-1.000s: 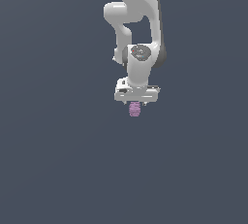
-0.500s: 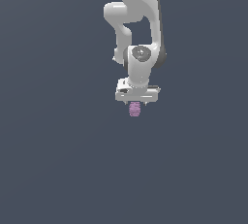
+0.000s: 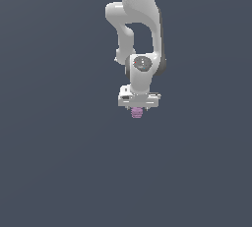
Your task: Pick up the object and move it to a goal position.
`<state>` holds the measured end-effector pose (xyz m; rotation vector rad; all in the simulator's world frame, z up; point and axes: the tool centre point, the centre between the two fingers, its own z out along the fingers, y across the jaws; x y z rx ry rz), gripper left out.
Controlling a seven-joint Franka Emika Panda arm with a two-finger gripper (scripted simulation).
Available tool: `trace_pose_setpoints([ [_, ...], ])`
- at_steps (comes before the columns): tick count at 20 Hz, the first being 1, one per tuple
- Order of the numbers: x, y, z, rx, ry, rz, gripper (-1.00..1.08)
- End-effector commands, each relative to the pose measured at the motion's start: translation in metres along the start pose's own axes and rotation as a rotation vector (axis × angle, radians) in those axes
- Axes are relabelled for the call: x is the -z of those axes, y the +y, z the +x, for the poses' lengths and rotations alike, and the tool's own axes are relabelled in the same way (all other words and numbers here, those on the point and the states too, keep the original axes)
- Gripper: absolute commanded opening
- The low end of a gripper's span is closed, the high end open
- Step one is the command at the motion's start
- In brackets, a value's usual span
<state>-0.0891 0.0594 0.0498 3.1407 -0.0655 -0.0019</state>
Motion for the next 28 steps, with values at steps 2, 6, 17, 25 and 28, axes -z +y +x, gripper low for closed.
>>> trace_pose_setpoints([
  [2, -0.007, 0.000, 0.001, -0.001, 0.001, 0.000, 1.00],
  [6, -0.008, 0.000, 0.001, -0.001, 0.001, 0.000, -1.00],
  [17, -0.006, 0.000, 0.001, 0.000, 0.002, 0.000, -1.00],
  [25, 0.018, 0.016, 0.013, 0.000, 0.002, 0.000, -1.00],
  [28, 0.035, 0.027, 0.022, 0.000, 0.002, 0.000, -1.00],
])
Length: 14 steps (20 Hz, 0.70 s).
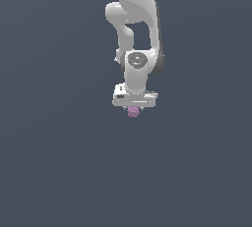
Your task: Pick up the object and move it to a goal position.
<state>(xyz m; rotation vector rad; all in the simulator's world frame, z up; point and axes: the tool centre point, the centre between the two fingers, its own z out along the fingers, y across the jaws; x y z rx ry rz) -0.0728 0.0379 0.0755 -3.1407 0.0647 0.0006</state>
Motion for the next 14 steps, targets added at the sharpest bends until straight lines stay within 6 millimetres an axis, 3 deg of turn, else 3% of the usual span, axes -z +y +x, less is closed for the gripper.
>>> trace_pose_setpoints([
  [1, 0.015, 0.010, 0.008, -0.001, 0.001, 0.001, -1.00],
  [14, 0.117, 0.075, 0.062, -0.001, 0.001, 0.001, -1.00],
])
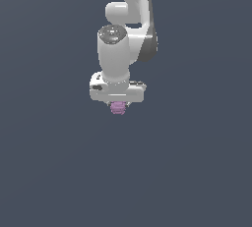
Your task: Pick up the object and move it to a goal position.
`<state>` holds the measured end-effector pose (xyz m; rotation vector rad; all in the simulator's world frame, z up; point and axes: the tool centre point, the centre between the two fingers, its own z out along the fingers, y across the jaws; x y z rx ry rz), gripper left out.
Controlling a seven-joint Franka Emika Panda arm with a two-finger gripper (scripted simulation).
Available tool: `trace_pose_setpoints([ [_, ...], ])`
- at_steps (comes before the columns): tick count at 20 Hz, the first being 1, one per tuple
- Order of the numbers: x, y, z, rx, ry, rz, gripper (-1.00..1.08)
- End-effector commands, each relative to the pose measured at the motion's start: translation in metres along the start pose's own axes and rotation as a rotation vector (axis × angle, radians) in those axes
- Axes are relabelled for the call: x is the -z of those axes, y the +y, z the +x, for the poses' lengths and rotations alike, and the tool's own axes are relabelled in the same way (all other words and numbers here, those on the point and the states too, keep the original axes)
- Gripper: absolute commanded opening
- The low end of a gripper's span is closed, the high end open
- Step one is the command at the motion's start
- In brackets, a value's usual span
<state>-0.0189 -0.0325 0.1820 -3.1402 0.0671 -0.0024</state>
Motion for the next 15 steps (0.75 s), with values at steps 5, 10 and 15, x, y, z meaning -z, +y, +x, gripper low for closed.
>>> trace_pose_setpoints([
  [5, 0.036, 0.023, 0.021, 0.001, -0.002, 0.000, -1.00],
  [10, 0.049, 0.031, 0.030, 0.001, -0.002, 0.000, -1.00],
  [15, 0.053, 0.034, 0.032, 0.001, -0.002, 0.000, -1.00],
])
